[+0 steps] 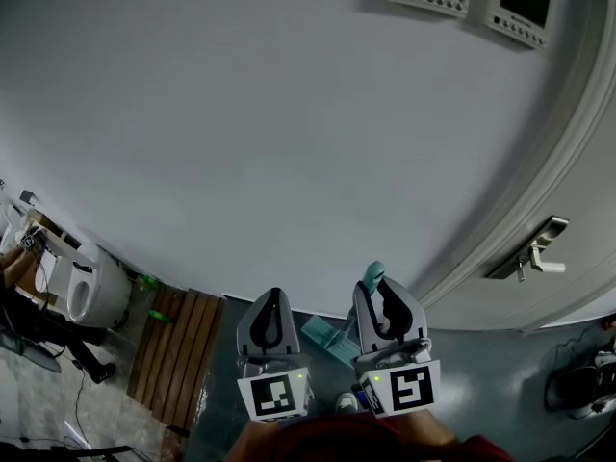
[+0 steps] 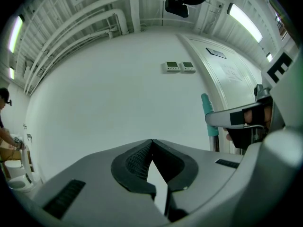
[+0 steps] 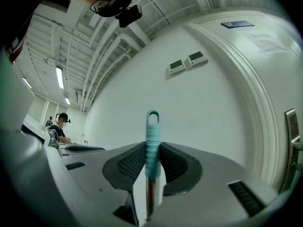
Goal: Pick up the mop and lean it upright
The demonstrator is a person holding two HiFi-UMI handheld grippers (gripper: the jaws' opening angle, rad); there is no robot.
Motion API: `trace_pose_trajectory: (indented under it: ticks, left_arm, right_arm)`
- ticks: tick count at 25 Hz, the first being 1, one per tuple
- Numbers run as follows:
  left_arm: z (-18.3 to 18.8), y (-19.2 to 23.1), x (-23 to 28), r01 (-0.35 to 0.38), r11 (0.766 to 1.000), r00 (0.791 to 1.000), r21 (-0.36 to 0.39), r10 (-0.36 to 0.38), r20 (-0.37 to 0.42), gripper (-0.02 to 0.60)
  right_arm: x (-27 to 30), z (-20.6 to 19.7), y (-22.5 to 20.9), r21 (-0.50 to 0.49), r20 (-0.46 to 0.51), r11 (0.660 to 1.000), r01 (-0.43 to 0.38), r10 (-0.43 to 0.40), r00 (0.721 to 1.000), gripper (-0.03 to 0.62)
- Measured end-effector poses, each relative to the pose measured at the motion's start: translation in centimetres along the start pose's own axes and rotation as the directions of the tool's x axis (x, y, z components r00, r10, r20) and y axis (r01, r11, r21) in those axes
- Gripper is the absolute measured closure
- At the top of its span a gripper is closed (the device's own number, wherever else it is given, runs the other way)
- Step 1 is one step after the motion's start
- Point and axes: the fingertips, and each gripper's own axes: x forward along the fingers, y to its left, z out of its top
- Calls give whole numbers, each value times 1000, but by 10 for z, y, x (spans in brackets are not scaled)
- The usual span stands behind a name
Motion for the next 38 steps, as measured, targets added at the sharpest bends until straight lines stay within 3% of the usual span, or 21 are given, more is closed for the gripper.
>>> trace_pose_trajectory:
  ticks: [17, 38]
  left_arm:
    - [-7, 6, -5, -18, 1000, 1000, 8, 18, -18, 568]
    - [-6, 1, -6, -4, 1000, 1000, 25, 4, -19, 568]
  right_arm:
    - [2, -28, 6, 6, -56, 1000, -18, 19, 998, 488]
    - [5, -122, -3, 1, -255, 1000, 20, -19, 967, 488]
